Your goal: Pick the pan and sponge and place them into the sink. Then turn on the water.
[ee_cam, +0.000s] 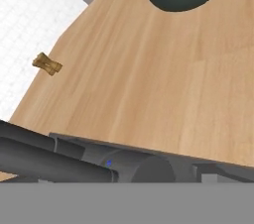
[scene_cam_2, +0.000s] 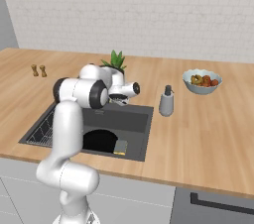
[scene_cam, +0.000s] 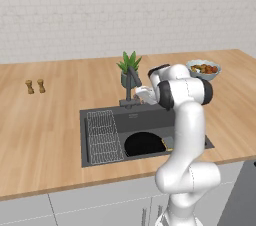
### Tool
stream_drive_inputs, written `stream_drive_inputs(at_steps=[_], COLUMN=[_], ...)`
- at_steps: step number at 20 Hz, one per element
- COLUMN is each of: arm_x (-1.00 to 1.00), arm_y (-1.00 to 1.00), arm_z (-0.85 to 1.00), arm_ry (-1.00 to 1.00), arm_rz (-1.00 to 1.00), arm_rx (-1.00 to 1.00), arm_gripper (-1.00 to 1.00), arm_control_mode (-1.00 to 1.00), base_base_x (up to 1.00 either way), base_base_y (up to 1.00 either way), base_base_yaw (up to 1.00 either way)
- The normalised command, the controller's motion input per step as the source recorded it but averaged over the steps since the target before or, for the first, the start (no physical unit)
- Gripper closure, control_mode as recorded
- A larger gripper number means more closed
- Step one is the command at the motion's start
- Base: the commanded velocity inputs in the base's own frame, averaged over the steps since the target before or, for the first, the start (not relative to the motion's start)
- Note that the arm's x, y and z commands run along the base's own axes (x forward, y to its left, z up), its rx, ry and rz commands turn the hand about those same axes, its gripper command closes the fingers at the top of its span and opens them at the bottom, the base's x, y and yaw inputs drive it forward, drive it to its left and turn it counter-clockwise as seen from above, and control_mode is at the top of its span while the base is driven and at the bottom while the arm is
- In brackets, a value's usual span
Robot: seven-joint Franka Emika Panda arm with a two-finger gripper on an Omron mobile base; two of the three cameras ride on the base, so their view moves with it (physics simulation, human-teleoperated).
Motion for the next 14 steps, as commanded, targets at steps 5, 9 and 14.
stream_drive_inputs(at_steps=[5, 9, 14], arm_x=[0.05, 0.0, 0.01], arm_y=[0.01, 0.0, 0.01], arm_z=[-0.02, 0.0, -0.02], arm_ry=[0.0, 0.0, 0.0], arm_rz=[0.0, 0.0, -0.05], arm_rx=[0.0, 0.0, 0.05], arm_gripper=[1.0, 1.0, 1.0], arm_control_mode=[-1.0, -1.0, -1.0], base_base_x=[0.0, 0.0, 0.0], base_base_y=[0.0, 0.0, 0.0], base_base_yaw=[0.0, 0.0, 0.0])
